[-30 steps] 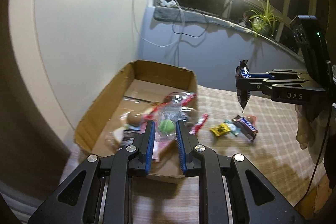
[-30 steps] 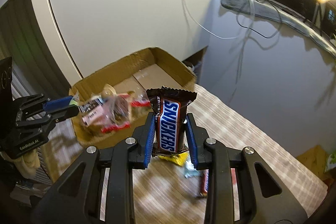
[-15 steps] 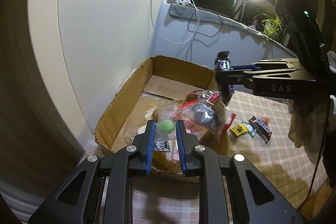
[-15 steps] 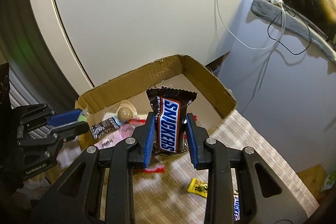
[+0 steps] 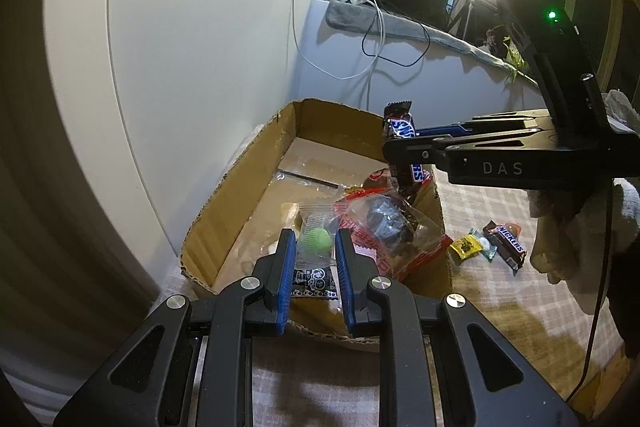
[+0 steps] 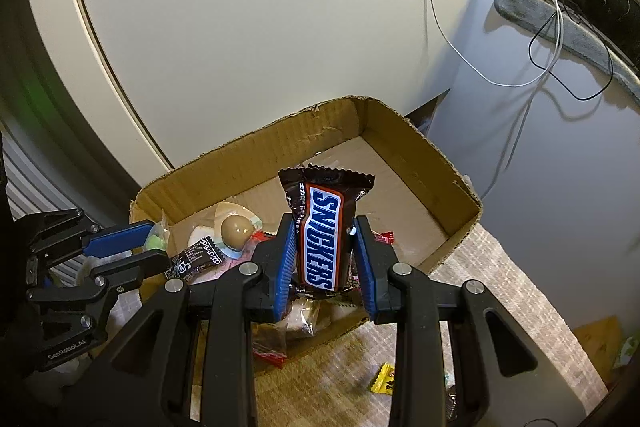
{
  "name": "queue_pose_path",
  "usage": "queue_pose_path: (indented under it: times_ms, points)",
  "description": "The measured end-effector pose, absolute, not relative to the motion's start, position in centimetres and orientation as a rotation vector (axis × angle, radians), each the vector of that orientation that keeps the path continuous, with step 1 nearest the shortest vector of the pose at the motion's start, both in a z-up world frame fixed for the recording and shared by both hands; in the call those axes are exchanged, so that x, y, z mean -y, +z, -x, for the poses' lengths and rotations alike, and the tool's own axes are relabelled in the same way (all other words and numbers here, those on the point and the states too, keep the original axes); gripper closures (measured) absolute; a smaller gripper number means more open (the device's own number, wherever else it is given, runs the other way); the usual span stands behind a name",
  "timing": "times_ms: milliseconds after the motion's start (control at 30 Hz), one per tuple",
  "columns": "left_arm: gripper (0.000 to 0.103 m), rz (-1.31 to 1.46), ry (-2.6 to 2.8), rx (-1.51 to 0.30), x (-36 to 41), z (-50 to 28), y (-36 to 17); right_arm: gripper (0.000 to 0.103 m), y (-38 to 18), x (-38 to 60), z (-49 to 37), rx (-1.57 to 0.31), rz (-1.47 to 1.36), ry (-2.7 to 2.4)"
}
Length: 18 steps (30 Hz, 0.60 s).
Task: Organize snacks
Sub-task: 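Carry the Snickers bar and green candy over the box and open both grippers, then move both grippers back toward the chocolate egg and yellow candy packet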
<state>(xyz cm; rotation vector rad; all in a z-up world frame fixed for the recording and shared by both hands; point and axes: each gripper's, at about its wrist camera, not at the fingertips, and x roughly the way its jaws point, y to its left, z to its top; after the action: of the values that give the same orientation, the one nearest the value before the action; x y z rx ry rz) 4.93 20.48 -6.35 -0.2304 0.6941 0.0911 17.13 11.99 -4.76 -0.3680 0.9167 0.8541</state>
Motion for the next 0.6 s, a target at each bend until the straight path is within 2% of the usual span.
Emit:
queue_pose_path:
  times_ms: [167, 233, 267, 300, 333, 400, 433, 467, 500, 600]
  points:
    - [0.084, 0.234, 0.099, -0.694, -20.75, -5.0, -6.32, 0.071, -4.99, -12.26, -17.29, -0.913, 0.376, 0.853]
    - [0.084, 0.235, 0.104, -0.693, -20.82, -4.97, -6.33, 0.055, -4.92, -12.3, -17.16, -0.907, 0.379, 0.85]
    - [0.083, 0.235, 0.106, -0.693, -20.87, -4.95, -6.33, 0.04, -4.81, -12.25, -17.12, -0.897, 0.377, 0.846]
    - [0.082, 0.235, 0.109, -0.693, -20.88, -4.9, -6.33, 0.03, -4.69, -12.24, -17.09, -0.89, 0.375, 0.843]
    - [0.08, 0.234, 0.111, -0.693, -20.91, -4.88, -6.32, 0.028, -4.55, -12.21, -17.08, -0.882, 0.372, 0.841]
    - [0.068, 0.233, 0.118, -0.692, -20.96, -4.84, -6.31, 0.024, -4.3, -12.15, -17.11, -0.876, 0.365, 0.84]
    - [0.053, 0.232, 0.126, -0.688, -20.96, -4.76, -6.25, 0.023, -4.21, -12.16, -17.14, -0.876, 0.364, 0.839]
    - [0.042, 0.231, 0.13, -0.682, -20.97, -4.69, -6.23, 0.017, -4.17, -12.13, -17.13, -0.873, 0.365, 0.835]
    - [0.041, 0.232, 0.13, -0.674, -20.96, -4.62, -6.16, 0.013, -4.15, -12.13, -17.14, -0.87, 0.368, 0.83]
    - [0.039, 0.214, 0.135, -0.669, -20.71, -4.56, -5.97, 0.01, -4.03, -11.99, -17.09, -0.867, 0.369, 0.823]
